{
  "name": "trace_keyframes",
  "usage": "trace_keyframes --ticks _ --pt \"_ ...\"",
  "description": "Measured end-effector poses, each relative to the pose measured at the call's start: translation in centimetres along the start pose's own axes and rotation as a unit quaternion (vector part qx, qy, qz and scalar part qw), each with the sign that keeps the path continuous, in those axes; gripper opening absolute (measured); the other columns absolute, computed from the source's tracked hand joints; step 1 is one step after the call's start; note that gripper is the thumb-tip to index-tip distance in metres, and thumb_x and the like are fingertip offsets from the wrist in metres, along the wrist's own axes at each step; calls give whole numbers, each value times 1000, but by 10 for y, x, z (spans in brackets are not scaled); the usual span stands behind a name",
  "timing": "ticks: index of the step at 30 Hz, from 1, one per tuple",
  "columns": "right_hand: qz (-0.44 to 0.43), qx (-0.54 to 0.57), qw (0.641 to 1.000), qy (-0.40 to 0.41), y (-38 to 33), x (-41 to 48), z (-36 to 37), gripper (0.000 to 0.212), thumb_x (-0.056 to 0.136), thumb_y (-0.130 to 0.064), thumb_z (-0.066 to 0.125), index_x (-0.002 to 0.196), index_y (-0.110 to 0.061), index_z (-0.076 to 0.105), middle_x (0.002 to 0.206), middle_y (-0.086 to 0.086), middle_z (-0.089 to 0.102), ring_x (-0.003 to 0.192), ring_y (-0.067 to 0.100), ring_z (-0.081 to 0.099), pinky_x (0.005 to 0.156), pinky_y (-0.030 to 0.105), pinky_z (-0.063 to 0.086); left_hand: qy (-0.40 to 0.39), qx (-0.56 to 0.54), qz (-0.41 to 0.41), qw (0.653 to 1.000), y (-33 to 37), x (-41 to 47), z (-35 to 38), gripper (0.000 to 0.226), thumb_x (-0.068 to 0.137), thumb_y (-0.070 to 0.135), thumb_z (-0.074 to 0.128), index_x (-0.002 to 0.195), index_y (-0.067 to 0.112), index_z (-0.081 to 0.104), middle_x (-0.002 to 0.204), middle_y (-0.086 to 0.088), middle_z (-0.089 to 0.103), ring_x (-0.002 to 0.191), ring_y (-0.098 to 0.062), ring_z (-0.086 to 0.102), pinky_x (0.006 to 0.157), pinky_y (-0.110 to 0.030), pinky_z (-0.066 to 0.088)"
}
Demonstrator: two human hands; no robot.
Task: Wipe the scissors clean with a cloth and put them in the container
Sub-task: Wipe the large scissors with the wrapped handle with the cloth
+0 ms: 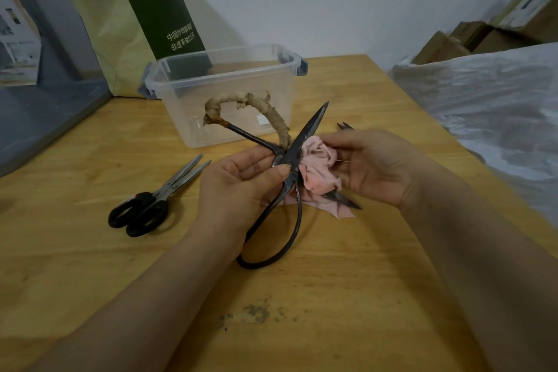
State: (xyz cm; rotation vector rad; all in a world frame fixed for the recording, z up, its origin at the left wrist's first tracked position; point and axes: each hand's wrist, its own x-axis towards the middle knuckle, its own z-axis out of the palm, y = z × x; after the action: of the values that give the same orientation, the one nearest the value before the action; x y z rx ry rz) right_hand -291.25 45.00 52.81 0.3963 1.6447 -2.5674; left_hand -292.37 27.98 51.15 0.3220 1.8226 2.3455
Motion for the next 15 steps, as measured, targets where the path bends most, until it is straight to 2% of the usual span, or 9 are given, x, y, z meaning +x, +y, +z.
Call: trace_keyframes --ticks 2,4,7,13,15 --pt "-8 -20 1000 -7 5 0 1 32 69 -1 67 100 8 65 83 16 69 69 21 66 64 29 59 -1 0 0 1000 0 0 1 26 78 -10 63 101 4 65 88 -5 74 67 -13 71 49 -17 52" --pt "-13 -19 1000 -5 9 0 3 44 57 0 68 100 8 64 77 13 70 65 18 68 62 28 59 -1 0 -1 1000 -1 -1 1 26 78 -10 63 100 5 65 84 -4 75 66 -12 71 49 -17 52" --pt "-19 -33 999 -7 13 2 6 37 56 -2 71 92 6 67 75 13 71 64 18 68 62 27 59 -1 2 -1 1000 0 -1 1 28 78 -11 63 101 3 65 85 -5 74 66 -12 71 50 -17 52" --pt "-71 -31 995 58 23 7 16 9 74 1 71 82 4 68 64 11 68 56 17 64 51 24 54 -17 9 5 1000 0 0 0 25 80 -12 60 97 6 65 77 -1 75 64 -12 71 50 -18 52" --pt "-73 2 993 90 23 11 16 10 75 -3 73 82 1 68 69 12 69 60 18 65 58 28 58 -14 9 10 1000 -1 0 1 26 79 -11 61 99 5 65 82 -3 75 67 -13 71 51 -18 53"
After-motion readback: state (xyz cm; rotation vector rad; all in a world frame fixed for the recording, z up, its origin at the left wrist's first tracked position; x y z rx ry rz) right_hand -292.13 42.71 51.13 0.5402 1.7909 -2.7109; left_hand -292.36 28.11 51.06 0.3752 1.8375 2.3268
